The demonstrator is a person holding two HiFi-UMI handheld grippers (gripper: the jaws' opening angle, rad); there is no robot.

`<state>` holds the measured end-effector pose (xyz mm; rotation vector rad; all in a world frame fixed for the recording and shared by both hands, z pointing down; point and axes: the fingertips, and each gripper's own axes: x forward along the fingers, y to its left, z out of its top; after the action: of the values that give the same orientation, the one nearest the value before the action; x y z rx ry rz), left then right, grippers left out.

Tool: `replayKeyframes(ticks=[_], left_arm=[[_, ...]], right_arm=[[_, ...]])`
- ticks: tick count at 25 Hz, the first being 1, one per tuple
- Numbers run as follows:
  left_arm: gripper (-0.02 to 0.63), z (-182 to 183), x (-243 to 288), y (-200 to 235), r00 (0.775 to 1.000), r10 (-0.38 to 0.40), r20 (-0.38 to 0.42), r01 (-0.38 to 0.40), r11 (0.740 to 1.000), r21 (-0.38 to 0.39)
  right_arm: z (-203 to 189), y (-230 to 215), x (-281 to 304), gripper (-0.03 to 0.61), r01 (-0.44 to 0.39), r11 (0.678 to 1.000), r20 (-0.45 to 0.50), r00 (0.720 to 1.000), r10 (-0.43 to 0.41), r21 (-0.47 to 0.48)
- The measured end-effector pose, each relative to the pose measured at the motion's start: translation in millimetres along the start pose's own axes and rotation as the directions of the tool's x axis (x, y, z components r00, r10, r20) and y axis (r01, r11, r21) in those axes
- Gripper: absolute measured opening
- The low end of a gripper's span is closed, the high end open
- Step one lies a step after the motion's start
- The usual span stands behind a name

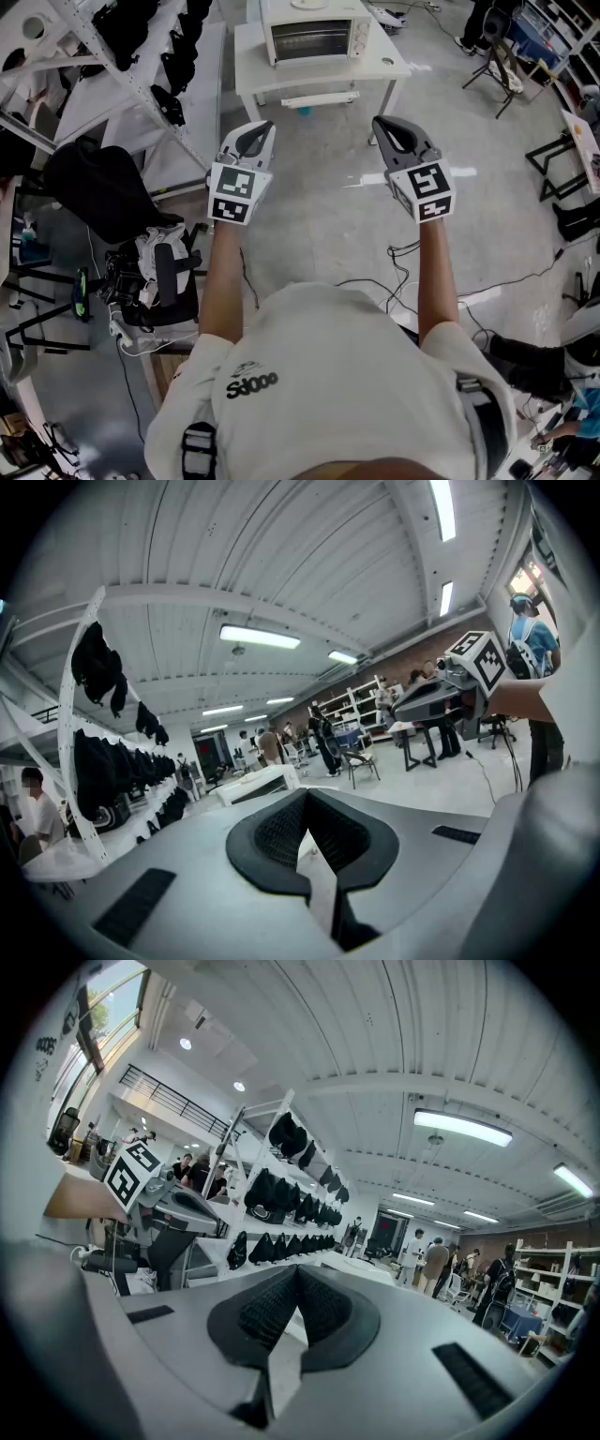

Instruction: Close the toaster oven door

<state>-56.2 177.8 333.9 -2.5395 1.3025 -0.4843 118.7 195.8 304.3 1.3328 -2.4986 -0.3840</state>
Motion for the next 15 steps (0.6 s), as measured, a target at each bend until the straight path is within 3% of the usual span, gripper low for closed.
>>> replayKeyframes(ticks=[5,9,12,15], left_arm=[[0.017,5.9,15.9,-13.8,1.0,0.007,-0.005,-0.007,1.0,-0.011],[0.017,1.5,28.6,-24.3,1.0,0.004,-0.006,-0.005,0.999,-0.05],[0.017,-4.6,44.3,-29.4,1.0,-0.001,-0.023,0.001,1.0,-0.019],[0.017,2.3,68.1,-13.2,1.0,0.004,0.021,-0.003,0.999,-0.039]], right_arm=[[-12.7,-25.2,-7.6,0.008,0.009,1.0,0.014,1.0,-0.009,0.01],[-30.0,-41.1,-8.4,0.008,0.017,0.997,0.036,0.999,-0.02,0.074],[-45.3,-51.2,-0.9,0.008,0.013,0.996,0.018,1.0,-0.014,0.093],[-47.7,-66.9,18.2,0.008,0.01,0.996,0.031,0.999,-0.013,0.094]])
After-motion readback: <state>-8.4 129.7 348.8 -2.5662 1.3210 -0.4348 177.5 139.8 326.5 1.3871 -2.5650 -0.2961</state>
